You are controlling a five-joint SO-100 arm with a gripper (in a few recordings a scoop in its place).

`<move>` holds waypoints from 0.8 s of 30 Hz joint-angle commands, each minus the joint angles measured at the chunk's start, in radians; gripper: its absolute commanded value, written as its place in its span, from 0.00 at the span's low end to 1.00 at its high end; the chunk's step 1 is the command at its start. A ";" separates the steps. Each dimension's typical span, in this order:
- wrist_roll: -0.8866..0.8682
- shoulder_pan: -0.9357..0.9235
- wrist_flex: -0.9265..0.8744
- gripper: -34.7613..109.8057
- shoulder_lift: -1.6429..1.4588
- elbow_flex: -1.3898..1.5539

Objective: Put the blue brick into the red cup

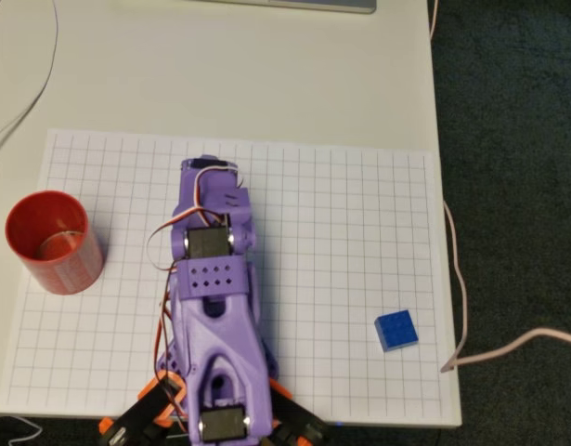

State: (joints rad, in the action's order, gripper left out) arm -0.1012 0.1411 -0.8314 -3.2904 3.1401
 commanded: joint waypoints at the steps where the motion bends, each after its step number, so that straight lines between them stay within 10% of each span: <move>1: 0.028 -0.187 -0.385 0.24 -0.012 -0.422; 12: 0.031 -0.112 -0.204 0.24 -0.012 -0.126; 24: 0.115 -0.327 -0.575 0.24 0.347 -0.859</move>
State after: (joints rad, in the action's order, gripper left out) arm -0.0184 -0.0721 -1.3576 -3.0772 2.5648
